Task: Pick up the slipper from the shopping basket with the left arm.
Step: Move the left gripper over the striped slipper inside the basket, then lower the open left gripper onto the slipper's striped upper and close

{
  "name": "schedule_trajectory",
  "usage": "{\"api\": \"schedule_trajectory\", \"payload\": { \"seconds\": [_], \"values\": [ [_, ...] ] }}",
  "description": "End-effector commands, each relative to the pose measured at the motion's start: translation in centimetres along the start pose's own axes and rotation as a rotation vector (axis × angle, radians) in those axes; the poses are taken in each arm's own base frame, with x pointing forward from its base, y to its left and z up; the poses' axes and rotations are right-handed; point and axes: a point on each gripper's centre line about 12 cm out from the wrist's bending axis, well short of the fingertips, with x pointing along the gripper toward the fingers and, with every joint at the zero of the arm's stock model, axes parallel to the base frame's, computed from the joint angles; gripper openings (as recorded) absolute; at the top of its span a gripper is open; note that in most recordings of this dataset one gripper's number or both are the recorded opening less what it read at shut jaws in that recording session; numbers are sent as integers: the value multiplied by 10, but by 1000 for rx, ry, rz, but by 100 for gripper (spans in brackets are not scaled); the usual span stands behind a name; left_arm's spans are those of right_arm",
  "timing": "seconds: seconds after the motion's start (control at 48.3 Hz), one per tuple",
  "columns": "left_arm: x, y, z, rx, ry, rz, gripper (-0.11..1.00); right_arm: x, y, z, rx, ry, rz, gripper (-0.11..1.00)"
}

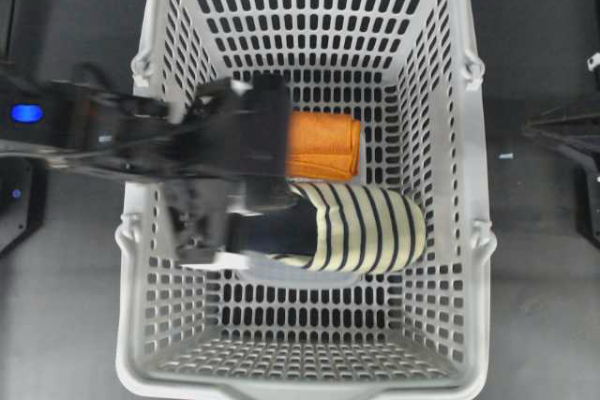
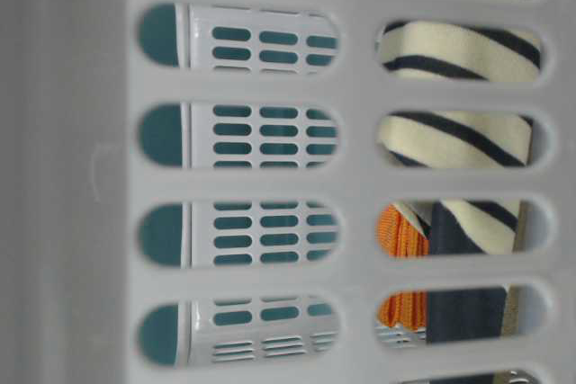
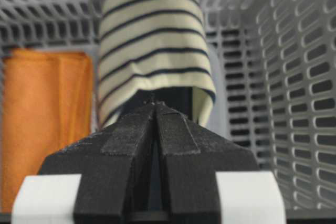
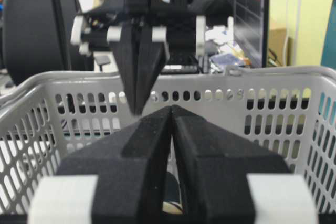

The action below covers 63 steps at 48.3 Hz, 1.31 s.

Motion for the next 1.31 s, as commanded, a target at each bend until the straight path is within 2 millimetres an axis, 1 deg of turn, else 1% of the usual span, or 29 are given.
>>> {"api": "schedule_trajectory", "payload": {
  "seconds": [0.0,0.062,0.104,0.124,0.186,0.332,0.394,0.456,0.559,0.705,0.808,0.912,1.098,1.16,1.202,1.243,1.285],
  "values": [
    [10,-2,18,-3,53,5,1,1,1,2,8,-8,5,-2],
    [21,-2,17,-4,107,9,2,0,2,2,9,-8,8,-2],
    [28,-2,17,-7,134,11,5,0,2,2,9,-9,8,-2],
    [31,-2,17,-7,145,11,9,-1,2,1,9,-9,8,-2],
    [42,-2,15,-16,176,14,26,-1,2,1,7,-9,10,-2],
    [59,-2,15,-12,203,16,70,-2,2,-2,9,-3,9,-2],
    [67,-2,14,-12,216,17,83,-2,2,-2,9,-1,11,-2],
    [75,-3,12,-11,223,16,90,-2,2,-2,9,-1,9,-2],
    [90,-3,6,-9,245,17,90,-2,2,-2,9,-1,11,-2],
    [117,-3,-11,-8,292,19,90,-2,5,-3,11,0,26,-2],
    [131,-2,-24,-9,332,22,90,-2,6,-2,11,-1,34,-2],
    [140,1,-36,-14,355,26,90,-2,6,-2,11,-1,34,-2],
    [145,6,-43,-5,317,25,88,-3,6,-4,10,4,34,-2],
    [144,7,-42,-5,312,26,84,-3,6,-4,11,4,34,-2],
    [142,7,-40,-5,309,26,78,-3,6,-4,11,4,34,-2],
    [141,7,-39,-3,306,25,70,-3,6,-4,11,4,34,-2],
    [137,6,-36,-2,300,24,58,-3,6,-4,11,4,34,-2]
  ]
}}
